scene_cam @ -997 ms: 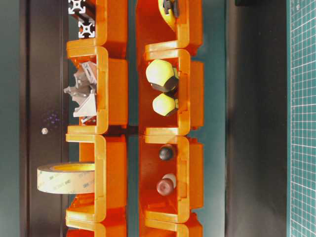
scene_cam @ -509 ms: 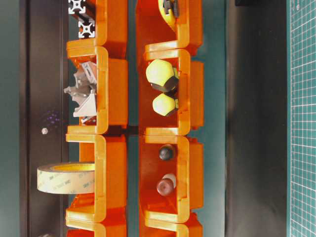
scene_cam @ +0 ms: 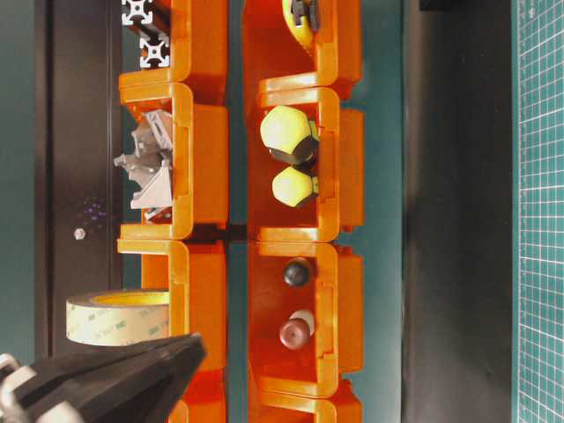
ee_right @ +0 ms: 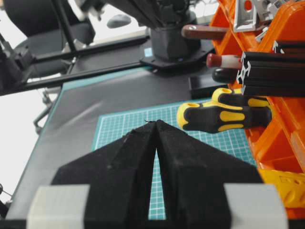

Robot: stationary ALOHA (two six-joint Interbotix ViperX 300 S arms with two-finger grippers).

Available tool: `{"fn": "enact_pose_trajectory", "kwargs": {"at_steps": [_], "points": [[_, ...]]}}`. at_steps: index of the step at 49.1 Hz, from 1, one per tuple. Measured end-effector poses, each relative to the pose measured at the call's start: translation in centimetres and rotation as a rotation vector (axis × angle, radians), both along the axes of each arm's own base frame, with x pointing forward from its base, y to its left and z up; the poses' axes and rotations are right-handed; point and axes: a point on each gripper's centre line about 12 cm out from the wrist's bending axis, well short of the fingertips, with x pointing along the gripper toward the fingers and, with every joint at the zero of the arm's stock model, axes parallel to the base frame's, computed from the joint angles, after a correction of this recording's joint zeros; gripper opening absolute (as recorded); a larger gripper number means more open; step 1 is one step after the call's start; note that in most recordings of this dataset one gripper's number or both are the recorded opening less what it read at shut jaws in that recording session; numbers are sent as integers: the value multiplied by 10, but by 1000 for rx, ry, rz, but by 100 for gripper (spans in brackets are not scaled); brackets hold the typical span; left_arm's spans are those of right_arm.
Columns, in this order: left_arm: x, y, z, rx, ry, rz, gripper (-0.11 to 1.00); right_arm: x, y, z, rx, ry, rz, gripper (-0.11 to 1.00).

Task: Pick red screwdriver from container rack with left arm.
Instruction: 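Move the left gripper toward the rack above the red-handled screwdriver, then lower the open left gripper around the red screwdriver handle in the rack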

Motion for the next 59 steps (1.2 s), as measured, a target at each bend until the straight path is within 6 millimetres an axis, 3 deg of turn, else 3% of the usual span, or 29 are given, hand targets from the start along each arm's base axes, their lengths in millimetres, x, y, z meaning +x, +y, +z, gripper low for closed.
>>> {"fn": "enact_pose_trajectory", "kwargs": {"at_steps": [8,29,46,59], "points": [[5,-4,-12,134,-15,19,1,0,0,0,0,2,0,0],[-5,0,-44,190,62,23,1,-4,0,4,-1,-22,0,0],[-6,2,-46,189,64,25,1,-17,1,8,3,-40,8,0],[-6,18,-46,201,79,85,1,-20,4,5,4,-11,25,0]]}}
